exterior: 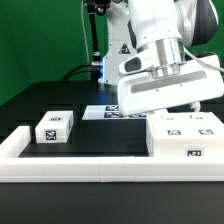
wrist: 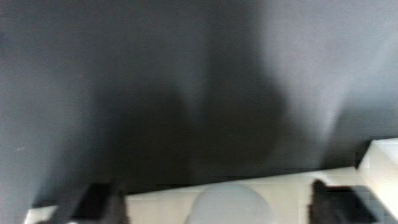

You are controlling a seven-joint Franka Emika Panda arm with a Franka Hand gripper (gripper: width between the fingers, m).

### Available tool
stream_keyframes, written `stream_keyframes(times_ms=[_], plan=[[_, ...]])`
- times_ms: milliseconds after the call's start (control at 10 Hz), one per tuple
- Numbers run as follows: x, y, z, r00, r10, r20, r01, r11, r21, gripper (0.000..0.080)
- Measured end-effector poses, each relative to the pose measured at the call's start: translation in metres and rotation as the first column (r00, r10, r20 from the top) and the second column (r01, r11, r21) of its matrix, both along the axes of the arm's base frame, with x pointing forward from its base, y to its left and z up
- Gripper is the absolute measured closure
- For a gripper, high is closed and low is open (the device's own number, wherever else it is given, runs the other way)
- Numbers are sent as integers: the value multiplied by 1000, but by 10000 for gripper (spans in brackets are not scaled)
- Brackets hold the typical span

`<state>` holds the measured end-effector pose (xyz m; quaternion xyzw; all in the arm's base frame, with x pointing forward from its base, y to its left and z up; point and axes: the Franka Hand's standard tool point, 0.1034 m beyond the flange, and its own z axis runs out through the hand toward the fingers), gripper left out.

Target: Assemble cabinet

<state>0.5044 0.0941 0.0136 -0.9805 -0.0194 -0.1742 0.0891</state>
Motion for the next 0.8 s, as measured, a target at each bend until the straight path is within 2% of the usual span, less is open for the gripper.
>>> stream_keyframes(times_ms=[200,800], plan=[[0,0,0,1000,0,0,0,1000,0,583],[0,0,0,1000,0,0,0,1000,0,582]])
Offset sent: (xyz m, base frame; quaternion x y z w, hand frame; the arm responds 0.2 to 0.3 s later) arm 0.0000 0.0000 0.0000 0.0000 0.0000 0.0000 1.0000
